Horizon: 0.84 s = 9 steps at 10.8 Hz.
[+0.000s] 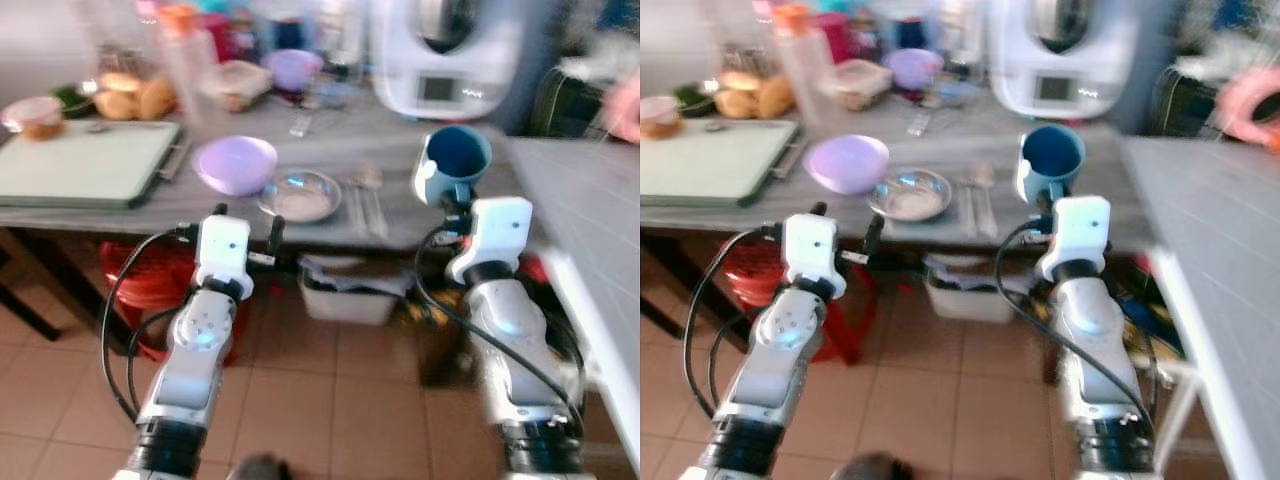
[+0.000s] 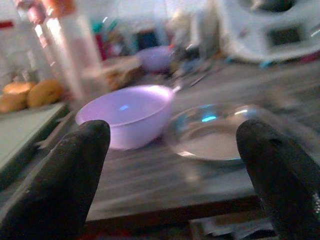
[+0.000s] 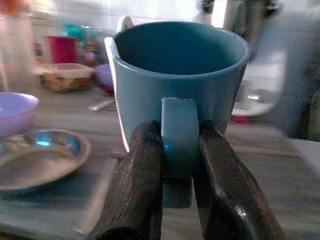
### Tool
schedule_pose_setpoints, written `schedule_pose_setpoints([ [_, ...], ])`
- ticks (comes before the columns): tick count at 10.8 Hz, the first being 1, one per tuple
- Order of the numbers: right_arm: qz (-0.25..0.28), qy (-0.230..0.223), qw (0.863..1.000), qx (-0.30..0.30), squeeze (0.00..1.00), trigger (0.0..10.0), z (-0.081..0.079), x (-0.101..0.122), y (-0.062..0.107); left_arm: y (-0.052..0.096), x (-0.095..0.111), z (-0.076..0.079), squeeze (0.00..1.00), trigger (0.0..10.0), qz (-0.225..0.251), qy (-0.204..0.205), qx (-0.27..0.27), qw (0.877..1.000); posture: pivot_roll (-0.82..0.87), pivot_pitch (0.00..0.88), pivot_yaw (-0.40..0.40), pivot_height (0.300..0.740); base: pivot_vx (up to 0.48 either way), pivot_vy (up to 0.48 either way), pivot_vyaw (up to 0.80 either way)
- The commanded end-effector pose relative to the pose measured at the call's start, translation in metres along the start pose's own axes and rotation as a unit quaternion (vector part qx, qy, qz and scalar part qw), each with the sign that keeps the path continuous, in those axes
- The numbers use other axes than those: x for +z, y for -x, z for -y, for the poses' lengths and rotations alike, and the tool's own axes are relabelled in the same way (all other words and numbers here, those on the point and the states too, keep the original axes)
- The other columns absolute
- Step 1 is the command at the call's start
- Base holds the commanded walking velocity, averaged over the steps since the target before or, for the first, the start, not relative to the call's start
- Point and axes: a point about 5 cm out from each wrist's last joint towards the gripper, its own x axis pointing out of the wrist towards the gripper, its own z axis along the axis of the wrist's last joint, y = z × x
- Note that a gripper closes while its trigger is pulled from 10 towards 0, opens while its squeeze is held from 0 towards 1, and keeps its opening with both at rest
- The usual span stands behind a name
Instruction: Setting the table
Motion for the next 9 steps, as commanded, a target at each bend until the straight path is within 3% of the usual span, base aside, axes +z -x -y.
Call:
schedule_pose_setpoints([
  [1,0.012,0.011,1.000,-0.009,0.00,10.0,0.009,0.006,-0.001,-0.004,0.011,0.005,0.00,10.0,0.020,0.006,-0.005,1.000,0.00,0.000,0.037,0.740,0.480,0.000,0.00],
  [3,0.017,0.016,1.000,-0.007,0.00,10.0,0.010,0.008,-0.003,-0.004,0.012,0.005,0.00,10.0,0.025,0.008,-0.002,1.000,0.00,0.000,0.036,0.740,0.469,0.000,0.00],
  [4,0.018,0.017,1.000,-0.007,0.00,10.0,0.011,0.008,-0.003,-0.004,0.014,0.004,0.00,10.0,0.030,0.013,0.002,0.999,0.00,0.000,0.037,0.740,0.270,0.000,0.79],
  [7,0.020,0.015,1.000,-0.007,0.00,10.0,0.012,0.009,-0.004,0.000,0.020,-0.004,0.00,10.0,0.045,0.011,0.026,0.999,0.00,0.000,0.037,0.740,0.000,0.000,0.79],
  [9,0.018,0.012,1.000,-0.014,0.00,10.0,0.018,0.009,-0.004,0.003,0.018,-0.008,0.00,10.0,0.036,0.018,0.033,0.999,0.00,0.000,0.039,0.740,0.000,0.000,0.20],
])
